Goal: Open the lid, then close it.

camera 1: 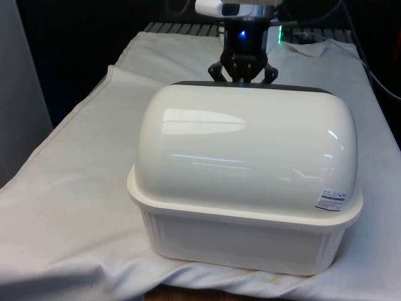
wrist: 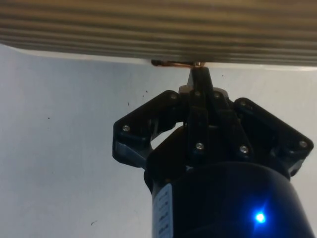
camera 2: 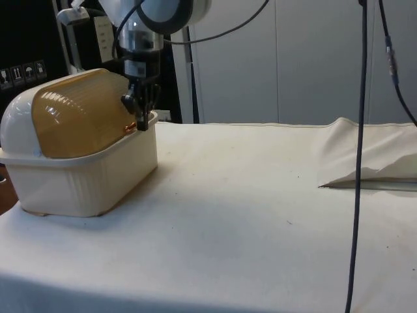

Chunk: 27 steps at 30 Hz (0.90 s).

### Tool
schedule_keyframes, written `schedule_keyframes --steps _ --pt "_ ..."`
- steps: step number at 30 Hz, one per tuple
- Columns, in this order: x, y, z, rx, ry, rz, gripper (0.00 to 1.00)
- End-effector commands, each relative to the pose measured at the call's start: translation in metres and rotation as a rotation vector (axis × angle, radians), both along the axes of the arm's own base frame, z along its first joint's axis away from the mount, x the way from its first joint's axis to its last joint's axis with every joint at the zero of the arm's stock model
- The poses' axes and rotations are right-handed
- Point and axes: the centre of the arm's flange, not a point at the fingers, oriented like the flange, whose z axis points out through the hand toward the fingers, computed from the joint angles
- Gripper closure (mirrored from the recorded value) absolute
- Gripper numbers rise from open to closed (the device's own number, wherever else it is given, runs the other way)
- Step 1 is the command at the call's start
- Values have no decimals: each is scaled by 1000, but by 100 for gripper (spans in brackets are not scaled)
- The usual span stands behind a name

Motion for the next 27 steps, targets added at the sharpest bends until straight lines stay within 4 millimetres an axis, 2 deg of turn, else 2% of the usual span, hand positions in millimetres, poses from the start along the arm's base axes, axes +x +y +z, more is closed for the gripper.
schedule_keyframes --steps 1,27 --pt "2 -1 -1 2 -9 -8 100" --pt "6 -4 4 16 -60 -41 100"
